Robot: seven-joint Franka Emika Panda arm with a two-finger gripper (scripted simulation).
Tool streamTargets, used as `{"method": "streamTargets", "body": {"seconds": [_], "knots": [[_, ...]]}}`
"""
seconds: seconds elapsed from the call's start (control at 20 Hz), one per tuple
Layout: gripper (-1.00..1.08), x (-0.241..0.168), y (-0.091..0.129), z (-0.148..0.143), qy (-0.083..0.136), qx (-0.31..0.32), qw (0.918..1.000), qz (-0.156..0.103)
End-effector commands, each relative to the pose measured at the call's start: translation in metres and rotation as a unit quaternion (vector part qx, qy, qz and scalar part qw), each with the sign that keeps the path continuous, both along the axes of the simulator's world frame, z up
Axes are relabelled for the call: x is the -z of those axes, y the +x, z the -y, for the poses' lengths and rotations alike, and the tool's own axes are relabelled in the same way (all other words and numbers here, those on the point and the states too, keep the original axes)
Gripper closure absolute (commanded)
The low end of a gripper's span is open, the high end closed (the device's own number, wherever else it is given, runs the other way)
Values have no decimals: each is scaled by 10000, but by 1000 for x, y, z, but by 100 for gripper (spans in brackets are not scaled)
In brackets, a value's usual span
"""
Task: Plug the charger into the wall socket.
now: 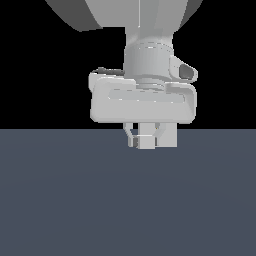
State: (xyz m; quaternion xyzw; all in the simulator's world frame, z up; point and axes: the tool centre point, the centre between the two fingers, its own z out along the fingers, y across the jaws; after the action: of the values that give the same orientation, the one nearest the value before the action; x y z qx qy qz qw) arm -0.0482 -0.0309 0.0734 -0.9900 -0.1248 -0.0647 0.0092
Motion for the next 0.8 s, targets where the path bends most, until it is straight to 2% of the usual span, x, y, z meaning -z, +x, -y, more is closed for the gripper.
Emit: {"method": "streamTargets", "body": {"seconds": [0.0, 0.3, 0.75], "knots": [[108, -12, 5, 22, 3, 342, 9994, -4], [108, -26, 9, 52, -6, 782, 9969, -7], [108, -27, 9, 55, -11, 811, 9967, -8]]}}
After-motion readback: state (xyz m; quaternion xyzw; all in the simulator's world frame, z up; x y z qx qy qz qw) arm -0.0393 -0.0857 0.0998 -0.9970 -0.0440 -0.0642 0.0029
